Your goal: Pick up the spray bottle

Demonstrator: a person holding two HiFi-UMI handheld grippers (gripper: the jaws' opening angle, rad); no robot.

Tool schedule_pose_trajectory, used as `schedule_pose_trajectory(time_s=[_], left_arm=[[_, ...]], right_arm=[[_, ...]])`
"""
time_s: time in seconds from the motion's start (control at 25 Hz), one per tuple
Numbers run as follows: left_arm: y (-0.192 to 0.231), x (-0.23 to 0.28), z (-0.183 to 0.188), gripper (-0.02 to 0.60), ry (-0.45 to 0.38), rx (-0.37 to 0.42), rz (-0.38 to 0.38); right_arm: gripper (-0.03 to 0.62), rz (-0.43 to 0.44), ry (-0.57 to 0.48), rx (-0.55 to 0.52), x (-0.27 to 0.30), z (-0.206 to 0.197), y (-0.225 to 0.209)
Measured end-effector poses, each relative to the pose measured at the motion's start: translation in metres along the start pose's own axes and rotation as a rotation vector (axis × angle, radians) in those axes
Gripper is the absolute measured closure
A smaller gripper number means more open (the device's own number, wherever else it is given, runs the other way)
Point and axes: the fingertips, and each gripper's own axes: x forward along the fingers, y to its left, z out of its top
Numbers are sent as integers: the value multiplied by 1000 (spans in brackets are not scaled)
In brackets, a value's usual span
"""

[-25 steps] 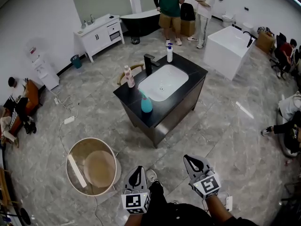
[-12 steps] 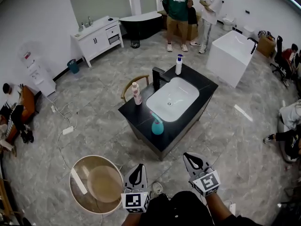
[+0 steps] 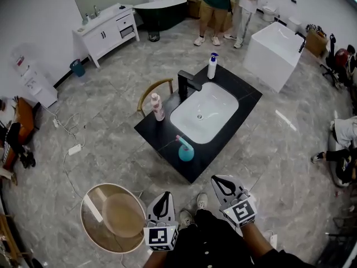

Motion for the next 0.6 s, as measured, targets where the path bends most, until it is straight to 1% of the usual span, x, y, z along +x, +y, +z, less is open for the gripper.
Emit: schedule_pose_trajectory(time_s=[0.08,0.2,0.24,0.32,0.4,0.52,0.6], left_arm=[[2,10,1,561,9,-6,6],[4,20,2,561,26,-19,25],[5,25,1,561,33,-24,30],[6,38,-2,561,47,-35,38],[9,51,-7,561,60,-49,48],[16,70,-19,561,83,-84,73],[18,70,-37,561,134,-108,99]], right_arm=[[600,15,2,1,12,-4,-7],[599,56,12,33,31,-9,-15],[588,73,17,41,40,-14,-18],[525,112,52,45,62,-23,-25],[482,142,86,39,88,-35,-34],[432,171,106,43,130,-55,-50],[424,204,109,38,153,-69,-51]])
